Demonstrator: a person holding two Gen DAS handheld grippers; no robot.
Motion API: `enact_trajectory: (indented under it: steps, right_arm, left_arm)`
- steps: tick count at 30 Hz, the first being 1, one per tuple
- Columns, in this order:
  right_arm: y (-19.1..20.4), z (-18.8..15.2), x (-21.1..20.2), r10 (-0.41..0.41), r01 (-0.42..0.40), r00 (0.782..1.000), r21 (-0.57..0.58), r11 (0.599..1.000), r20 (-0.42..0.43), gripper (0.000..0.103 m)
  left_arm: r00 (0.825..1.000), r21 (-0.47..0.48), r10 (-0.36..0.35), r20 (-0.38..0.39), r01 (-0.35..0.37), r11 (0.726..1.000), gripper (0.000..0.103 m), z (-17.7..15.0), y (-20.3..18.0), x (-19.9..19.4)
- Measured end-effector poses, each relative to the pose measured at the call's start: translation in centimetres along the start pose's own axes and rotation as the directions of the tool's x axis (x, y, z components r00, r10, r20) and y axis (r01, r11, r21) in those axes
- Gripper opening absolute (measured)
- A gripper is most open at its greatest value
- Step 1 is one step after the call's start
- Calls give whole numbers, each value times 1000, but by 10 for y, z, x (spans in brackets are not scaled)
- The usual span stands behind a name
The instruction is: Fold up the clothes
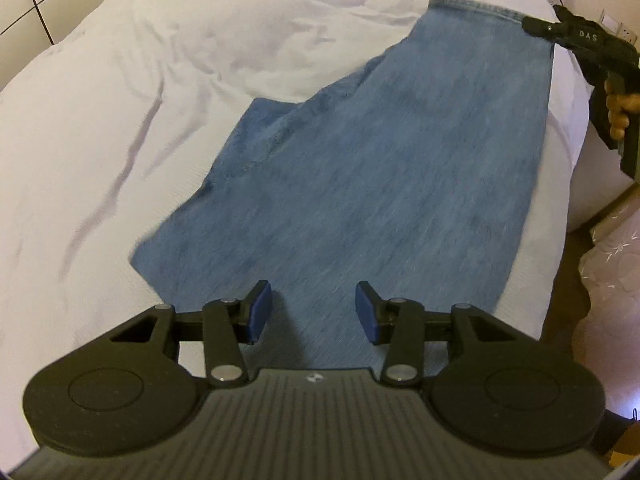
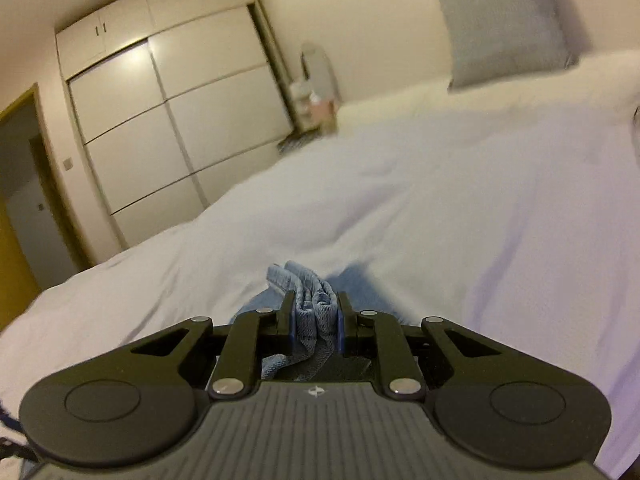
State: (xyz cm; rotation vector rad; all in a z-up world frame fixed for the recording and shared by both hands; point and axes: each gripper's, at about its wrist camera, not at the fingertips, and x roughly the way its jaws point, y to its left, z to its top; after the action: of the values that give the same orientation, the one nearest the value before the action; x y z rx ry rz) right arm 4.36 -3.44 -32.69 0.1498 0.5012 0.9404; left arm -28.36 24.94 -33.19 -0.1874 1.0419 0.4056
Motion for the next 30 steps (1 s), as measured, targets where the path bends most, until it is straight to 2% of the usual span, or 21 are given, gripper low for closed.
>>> enact_trajectory:
  steps: [4, 9, 12, 15, 16, 17, 19, 21, 24, 27, 30]
  right_arm:
    - [-24, -13, 25, -46, 51, 995, 59, 997, -87, 17]
    - [-29, -17, 21, -24, 29, 998, 91, 995, -52, 17]
    - [-31, -26, 34, -66, 72, 993, 61, 995, -99, 17]
    - [-40, -28, 38, -76, 93, 989, 129, 987, -128, 18]
    - [-40, -27, 34, -81, 98, 989, 145, 985, -120, 20]
    - [-37, -25, 29, -97, 112, 989, 143, 983, -111, 31]
    - [-32, -22, 21, -124, 136, 988, 134, 982, -91, 39]
    - [-28, -24, 18, -135, 144, 987, 109, 984, -82, 38]
    - [-33, -31, 27, -188, 202, 970, 84, 976, -152, 38]
    - [-33, -26, 17, -184, 198, 976, 122, 973, -116, 38]
    - [-28, -25, 15, -185, 196, 977, 98, 976, -107, 38]
  left_arm:
    - [1000, 2, -1, -8, 1, 1000, 41, -1, -4, 6]
    - [1000, -9, -11, -8, 11, 1000, 41, -2, -2, 1]
    - [1000, -9, -6, -10, 6, 1000, 41, -2, -1, 1]
    - [1000, -5, -2, -11, 1, 1000, 41, -2, -2, 1]
    - [1000, -5, 0, -12, 0, 1000, 41, -2, -2, 1]
    - [1000, -4, 2, -14, -2, 1000, 41, -2, -2, 1]
    - [1000, -5, 6, -15, -6, 1000, 42, -1, -3, 1]
    - [1000, -5, 11, -16, -11, 1000, 42, -1, -4, 2]
    - [1000, -1, 19, -15, -19, 1000, 42, -1, -5, 1]
    - [1000, -3, 19, -10, -19, 1000, 43, -2, -5, 0]
    - [1000, -2, 24, -10, -24, 1000, 43, -3, -6, 1]
